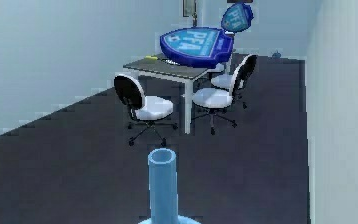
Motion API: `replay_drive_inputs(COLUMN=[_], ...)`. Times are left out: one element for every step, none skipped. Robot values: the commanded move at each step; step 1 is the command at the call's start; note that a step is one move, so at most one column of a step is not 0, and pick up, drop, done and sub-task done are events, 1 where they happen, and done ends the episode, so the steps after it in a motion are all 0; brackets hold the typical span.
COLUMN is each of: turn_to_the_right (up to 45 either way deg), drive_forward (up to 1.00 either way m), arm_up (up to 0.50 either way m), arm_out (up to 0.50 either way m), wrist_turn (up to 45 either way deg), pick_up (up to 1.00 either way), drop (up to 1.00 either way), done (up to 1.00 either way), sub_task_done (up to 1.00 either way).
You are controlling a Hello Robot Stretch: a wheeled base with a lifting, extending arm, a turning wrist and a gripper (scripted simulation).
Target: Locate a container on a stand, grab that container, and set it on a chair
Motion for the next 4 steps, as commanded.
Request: replay_drive_inputs(turn_to_the_right=[3.0,0.0,0.0,-45.0], drive_forward=[0.0,1.0,0.7,0.0], arm_up=[0.0,0.0,0.0,0.0], arm_out=[0.0,0.0,0.0,0.0], wrist_turn=[0.0,0.0,0.0,0.0], pick_up=[0.0,0.0,0.0,0.0], drop=[0.0,0.0,0.0,0.0], done=[0.0,0.0,0.0,0.0], sub_task_done=[0.0,0.0,0.0,0.0])
